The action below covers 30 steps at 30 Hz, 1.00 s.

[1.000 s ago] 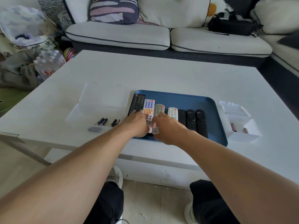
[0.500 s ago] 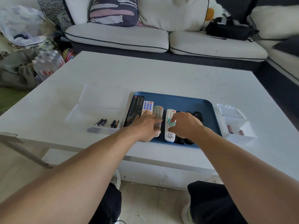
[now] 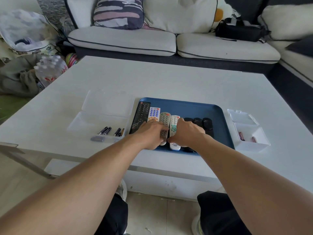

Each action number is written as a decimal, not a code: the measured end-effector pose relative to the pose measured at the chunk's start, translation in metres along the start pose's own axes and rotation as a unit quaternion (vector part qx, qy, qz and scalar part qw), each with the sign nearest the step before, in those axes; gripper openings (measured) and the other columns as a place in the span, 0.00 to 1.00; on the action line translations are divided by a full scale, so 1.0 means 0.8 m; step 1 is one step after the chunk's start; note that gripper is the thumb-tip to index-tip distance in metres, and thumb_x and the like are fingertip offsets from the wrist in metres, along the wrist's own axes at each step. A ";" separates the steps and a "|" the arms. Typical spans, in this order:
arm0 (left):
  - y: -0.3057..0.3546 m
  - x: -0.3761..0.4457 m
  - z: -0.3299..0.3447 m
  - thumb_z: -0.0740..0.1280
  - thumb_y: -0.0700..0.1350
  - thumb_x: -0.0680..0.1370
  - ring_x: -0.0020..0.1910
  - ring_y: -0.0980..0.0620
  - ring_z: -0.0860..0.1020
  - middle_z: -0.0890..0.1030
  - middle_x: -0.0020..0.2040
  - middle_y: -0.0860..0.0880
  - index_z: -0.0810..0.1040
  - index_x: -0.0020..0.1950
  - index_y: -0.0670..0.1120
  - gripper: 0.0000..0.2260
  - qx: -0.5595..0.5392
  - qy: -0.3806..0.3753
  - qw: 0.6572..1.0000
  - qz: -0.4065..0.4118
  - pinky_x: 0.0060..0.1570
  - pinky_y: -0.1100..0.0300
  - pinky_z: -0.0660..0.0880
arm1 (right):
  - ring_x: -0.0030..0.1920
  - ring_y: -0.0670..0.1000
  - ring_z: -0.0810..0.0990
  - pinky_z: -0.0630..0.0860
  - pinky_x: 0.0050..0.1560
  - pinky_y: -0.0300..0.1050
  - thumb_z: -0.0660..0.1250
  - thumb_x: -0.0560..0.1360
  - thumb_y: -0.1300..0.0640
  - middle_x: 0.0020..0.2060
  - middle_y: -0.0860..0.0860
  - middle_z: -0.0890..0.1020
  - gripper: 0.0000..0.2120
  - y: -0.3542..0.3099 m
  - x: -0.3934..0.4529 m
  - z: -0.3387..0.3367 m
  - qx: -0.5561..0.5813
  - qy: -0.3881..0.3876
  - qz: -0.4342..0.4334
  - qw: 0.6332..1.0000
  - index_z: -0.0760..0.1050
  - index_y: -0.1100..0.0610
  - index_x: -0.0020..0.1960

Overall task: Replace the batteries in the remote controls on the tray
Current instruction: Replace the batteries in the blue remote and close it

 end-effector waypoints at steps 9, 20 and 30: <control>0.005 -0.006 -0.009 0.68 0.47 0.76 0.64 0.45 0.71 0.79 0.61 0.49 0.80 0.61 0.52 0.14 -0.024 0.028 0.999 -0.004 0.64 0.49 0.69 | 0.26 0.49 0.80 0.78 0.31 0.40 0.66 0.67 0.37 0.35 0.51 0.83 0.24 -0.003 0.004 0.005 0.160 -0.065 0.057 0.983 0.75 0.55 0.52; 0.019 -0.011 -0.031 0.61 0.44 0.83 0.67 0.47 0.72 0.76 0.69 0.47 0.73 0.72 0.47 0.17 -0.211 0.077 0.971 -0.077 0.62 0.58 0.68 | 0.27 0.50 0.69 0.61 0.22 0.37 0.63 0.76 0.50 0.41 0.57 0.72 0.11 0.024 -0.015 -0.055 0.583 -0.078 0.057 0.807 0.72 0.59 0.49; 0.034 -0.015 -0.049 0.65 0.48 0.82 0.50 0.49 0.82 0.84 0.48 0.47 0.80 0.56 0.47 0.07 -0.696 0.068 0.702 -0.137 0.64 0.49 0.75 | 0.33 0.49 0.72 0.60 0.25 0.38 0.61 0.75 0.51 0.42 0.54 0.77 0.13 0.014 -0.046 -0.055 0.631 -0.242 -0.076 0.733 0.73 0.59 0.54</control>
Point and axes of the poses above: each hand's wrist, its own x-axis towards the middle knuckle, its own z-axis out of the palm, y = z × x, the point moved 4 cm from there along x, towards the middle knuckle
